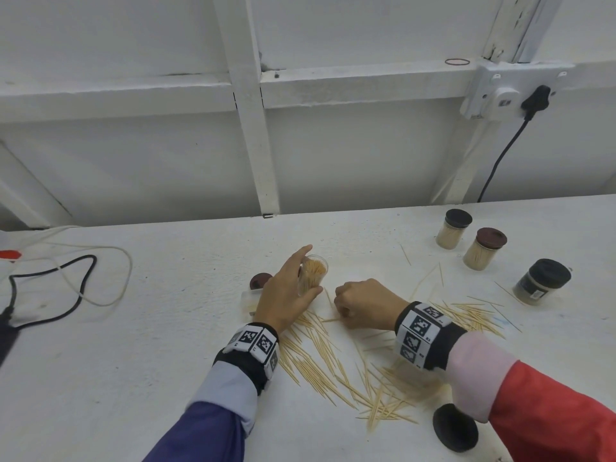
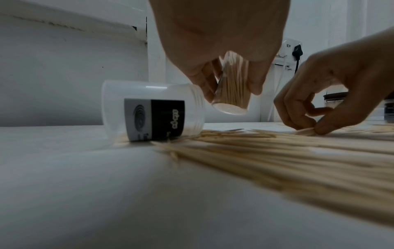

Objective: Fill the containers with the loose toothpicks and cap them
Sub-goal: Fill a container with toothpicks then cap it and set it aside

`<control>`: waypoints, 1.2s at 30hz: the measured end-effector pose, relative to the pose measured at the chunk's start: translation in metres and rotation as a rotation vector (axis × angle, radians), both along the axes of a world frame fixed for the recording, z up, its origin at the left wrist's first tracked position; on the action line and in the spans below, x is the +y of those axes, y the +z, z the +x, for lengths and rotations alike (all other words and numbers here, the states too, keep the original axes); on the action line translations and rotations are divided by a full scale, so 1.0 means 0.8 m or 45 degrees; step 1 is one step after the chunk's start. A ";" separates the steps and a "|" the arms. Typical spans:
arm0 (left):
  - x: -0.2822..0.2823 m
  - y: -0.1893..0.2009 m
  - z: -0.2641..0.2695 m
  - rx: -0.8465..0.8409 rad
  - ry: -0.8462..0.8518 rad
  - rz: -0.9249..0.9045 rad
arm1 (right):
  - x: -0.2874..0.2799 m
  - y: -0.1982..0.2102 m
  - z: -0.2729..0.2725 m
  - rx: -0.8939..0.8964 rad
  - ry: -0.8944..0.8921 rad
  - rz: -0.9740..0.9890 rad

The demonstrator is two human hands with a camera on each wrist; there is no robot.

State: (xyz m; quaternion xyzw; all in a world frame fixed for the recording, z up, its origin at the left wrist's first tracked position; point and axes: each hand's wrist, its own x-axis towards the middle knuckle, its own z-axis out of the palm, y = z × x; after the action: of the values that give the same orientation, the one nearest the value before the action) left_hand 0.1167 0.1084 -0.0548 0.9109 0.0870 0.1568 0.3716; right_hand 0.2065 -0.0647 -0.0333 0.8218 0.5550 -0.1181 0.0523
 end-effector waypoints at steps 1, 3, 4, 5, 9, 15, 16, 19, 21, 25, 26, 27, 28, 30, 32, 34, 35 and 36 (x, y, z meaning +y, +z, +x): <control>0.000 0.000 0.000 0.004 0.000 0.001 | -0.002 0.000 0.001 0.033 -0.026 0.000; 0.001 0.000 0.001 0.014 0.001 0.007 | -0.008 0.005 0.008 0.151 -0.109 0.032; 0.001 0.000 0.001 0.020 0.002 0.008 | -0.011 0.011 0.014 0.246 -0.157 0.073; 0.002 0.000 0.001 0.027 0.003 0.007 | -0.015 0.019 0.020 0.372 -0.202 0.135; 0.002 -0.001 0.002 0.041 0.007 0.019 | -0.026 0.059 0.039 0.794 -0.282 0.426; 0.002 -0.005 0.002 0.042 -0.055 0.028 | -0.009 0.076 0.049 0.343 -0.296 0.458; 0.001 -0.005 0.002 0.044 -0.064 0.030 | -0.004 0.075 0.045 0.270 -0.287 0.416; 0.000 -0.005 0.002 0.035 -0.081 0.035 | 0.011 0.072 0.031 0.090 -0.223 0.360; 0.000 -0.004 0.002 0.028 -0.094 0.037 | 0.021 0.073 0.023 0.021 -0.200 0.384; -0.002 -0.002 0.001 0.026 -0.109 -0.011 | 0.037 0.073 0.015 0.037 -0.174 0.469; -0.002 -0.001 0.001 0.024 -0.114 -0.026 | 0.040 0.073 0.014 0.070 -0.180 0.501; -0.002 -0.001 0.001 0.024 -0.121 -0.039 | 0.042 0.073 0.014 0.109 -0.195 0.534; -0.003 -0.001 0.000 0.025 -0.129 -0.050 | 0.043 0.072 0.014 0.148 -0.212 0.563; -0.003 0.000 -0.001 0.027 -0.141 -0.067 | 0.044 0.071 0.015 0.200 -0.244 0.591; -0.004 0.001 -0.001 0.021 -0.141 -0.100 | 0.043 0.068 0.019 0.230 -0.264 0.615; -0.004 0.003 -0.002 0.001 -0.129 -0.131 | 0.040 0.066 0.023 0.294 -0.288 0.688; -0.004 0.003 -0.002 -0.011 -0.124 -0.139 | 0.039 0.063 0.025 0.314 -0.296 0.735; -0.004 0.003 -0.001 -0.019 -0.117 -0.143 | 0.037 0.061 0.026 0.317 -0.300 0.788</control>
State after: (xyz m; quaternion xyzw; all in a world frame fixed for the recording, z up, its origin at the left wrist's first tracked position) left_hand 0.1155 0.1053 -0.0526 0.8905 0.0508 0.1414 0.4295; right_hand 0.2272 -0.0348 0.0152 0.8364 0.4680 -0.0489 -0.2813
